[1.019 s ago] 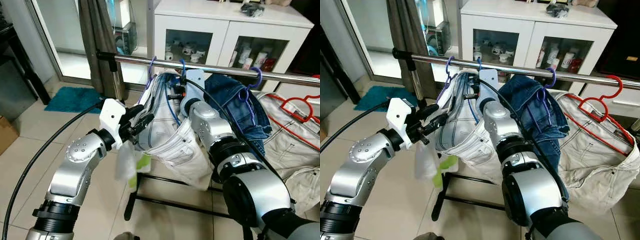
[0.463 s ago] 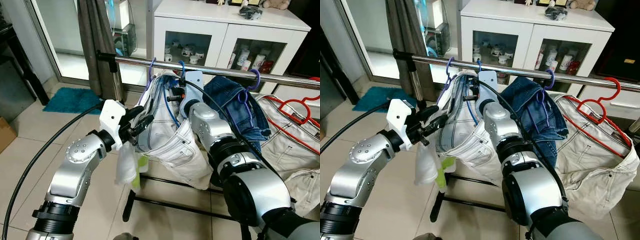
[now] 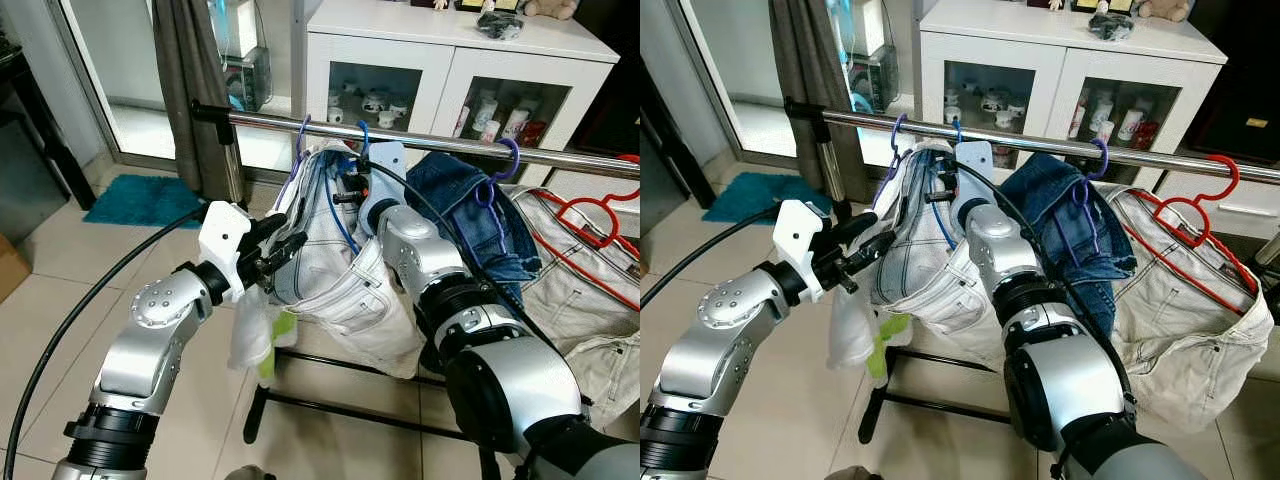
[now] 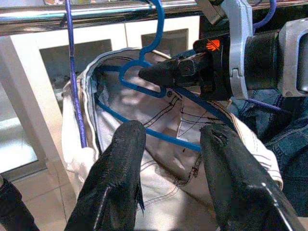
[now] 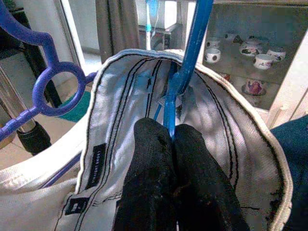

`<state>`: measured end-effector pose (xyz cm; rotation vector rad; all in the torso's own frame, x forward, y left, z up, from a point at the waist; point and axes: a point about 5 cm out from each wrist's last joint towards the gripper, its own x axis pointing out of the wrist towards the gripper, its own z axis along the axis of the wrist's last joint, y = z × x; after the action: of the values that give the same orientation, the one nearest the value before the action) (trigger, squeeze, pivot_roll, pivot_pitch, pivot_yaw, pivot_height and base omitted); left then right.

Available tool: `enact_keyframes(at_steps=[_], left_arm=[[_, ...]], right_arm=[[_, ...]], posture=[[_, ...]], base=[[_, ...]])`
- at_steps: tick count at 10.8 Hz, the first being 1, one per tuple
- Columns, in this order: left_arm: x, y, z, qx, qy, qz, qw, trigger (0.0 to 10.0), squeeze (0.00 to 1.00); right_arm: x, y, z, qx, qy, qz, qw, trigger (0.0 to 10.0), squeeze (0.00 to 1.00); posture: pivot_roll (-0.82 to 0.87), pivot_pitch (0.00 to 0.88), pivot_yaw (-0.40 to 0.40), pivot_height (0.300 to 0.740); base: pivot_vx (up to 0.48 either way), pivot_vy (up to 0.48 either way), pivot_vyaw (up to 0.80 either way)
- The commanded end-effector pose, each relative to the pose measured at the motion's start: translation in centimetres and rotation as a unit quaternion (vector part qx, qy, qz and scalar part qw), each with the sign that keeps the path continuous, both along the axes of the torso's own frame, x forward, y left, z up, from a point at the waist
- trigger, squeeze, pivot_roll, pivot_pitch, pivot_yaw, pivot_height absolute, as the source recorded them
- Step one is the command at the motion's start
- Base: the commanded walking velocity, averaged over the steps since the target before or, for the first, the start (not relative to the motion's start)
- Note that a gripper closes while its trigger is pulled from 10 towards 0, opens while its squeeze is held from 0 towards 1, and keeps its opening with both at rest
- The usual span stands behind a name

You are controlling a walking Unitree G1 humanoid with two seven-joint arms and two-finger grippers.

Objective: Hang hanger

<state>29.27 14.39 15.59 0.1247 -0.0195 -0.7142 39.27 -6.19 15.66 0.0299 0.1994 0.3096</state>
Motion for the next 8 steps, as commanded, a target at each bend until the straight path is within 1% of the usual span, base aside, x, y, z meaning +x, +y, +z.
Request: enact_keyframes(at_steps=[1, 7, 8], left_arm=[[-0.21, -0.29, 0.25, 0.001, -0.005, -0.008, 1.000, 10.0, 0.00], [-0.12, -0.25, 0.24, 0.005, -0.006, -0.014, 1.000, 10.0, 0.00], [-0.12, -0.32, 0.26, 0.005, -0.007, -0.016, 1.000, 10.0, 0.00]], right_arm=[[-0.43, 0.13, -1.29, -0.003, 0.027, 0.008, 1.000, 10.0, 0.00], [-0.58, 0.07, -1.57, -0.007, 0.028, 0.003, 1.000, 10.0, 0.00], [-0.60, -0.05, -1.41, 0.010, 0.021, 0.002, 1.000, 10.0, 0.00]], posture=[[0.01, 0.023, -0.035, 0.740], [0.01, 0.016, -0.019, 0.740], [0.01, 0.014, -0.018, 0.740]], base=[[0.000, 0.000, 0.00], [0.000, 0.000, 0.00], [0.000, 0.000, 0.00]])
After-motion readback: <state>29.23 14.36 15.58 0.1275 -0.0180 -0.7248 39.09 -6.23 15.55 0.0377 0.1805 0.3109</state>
